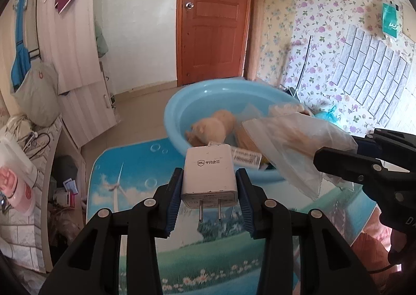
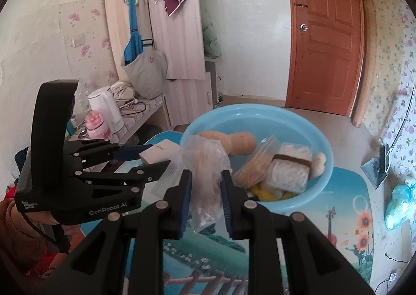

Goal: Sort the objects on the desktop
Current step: 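Lift and carry the charger and swab bag over the blue basin, then open the left tool to drop the charger into the basin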

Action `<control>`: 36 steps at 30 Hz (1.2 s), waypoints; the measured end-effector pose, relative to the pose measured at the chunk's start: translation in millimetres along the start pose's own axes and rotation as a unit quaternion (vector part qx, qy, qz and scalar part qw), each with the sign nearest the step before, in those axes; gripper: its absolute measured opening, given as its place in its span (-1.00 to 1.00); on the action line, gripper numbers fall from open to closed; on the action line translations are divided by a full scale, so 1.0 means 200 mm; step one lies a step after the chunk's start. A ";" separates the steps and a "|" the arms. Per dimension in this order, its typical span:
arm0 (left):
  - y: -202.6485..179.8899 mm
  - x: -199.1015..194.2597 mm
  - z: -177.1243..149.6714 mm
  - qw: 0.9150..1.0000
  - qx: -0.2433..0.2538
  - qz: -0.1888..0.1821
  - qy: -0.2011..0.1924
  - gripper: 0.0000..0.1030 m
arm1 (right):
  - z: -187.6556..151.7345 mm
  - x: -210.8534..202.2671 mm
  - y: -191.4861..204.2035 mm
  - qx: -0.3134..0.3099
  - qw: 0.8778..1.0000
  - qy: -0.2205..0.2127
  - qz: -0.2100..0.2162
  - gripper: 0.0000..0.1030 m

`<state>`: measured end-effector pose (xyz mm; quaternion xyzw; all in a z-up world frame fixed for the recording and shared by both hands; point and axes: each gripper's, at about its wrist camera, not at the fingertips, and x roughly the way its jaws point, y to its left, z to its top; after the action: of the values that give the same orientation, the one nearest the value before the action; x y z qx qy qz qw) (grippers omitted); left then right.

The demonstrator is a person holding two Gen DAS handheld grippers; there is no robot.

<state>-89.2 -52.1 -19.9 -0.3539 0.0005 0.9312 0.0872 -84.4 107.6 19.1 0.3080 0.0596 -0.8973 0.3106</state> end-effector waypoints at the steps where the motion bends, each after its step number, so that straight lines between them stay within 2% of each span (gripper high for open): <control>1: -0.01 0.01 0.02 1.000 0.001 -0.001 -0.001 -0.23 | 0.01 0.00 -0.02 0.002 1.000 -0.002 -0.002 -0.58; 10: -0.06 0.06 0.14 1.000 0.009 -0.006 -0.018 -0.23 | 0.04 0.07 -0.13 0.011 1.000 -0.006 -0.016 -0.58; 25: -0.16 0.26 0.29 0.999 0.033 -0.007 -0.015 -0.23 | 0.09 0.22 -0.35 0.029 0.999 -0.006 -0.030 -0.58; 36: -0.22 0.35 0.39 0.999 0.046 -0.012 -0.021 -0.23 | 0.13 0.32 -0.43 0.034 0.999 -0.005 -0.033 -0.57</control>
<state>-184.0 6.5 -5.0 -0.3300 0.0372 0.9363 0.1144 -188.8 136.2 -4.4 0.3116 0.0378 -0.9100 0.2709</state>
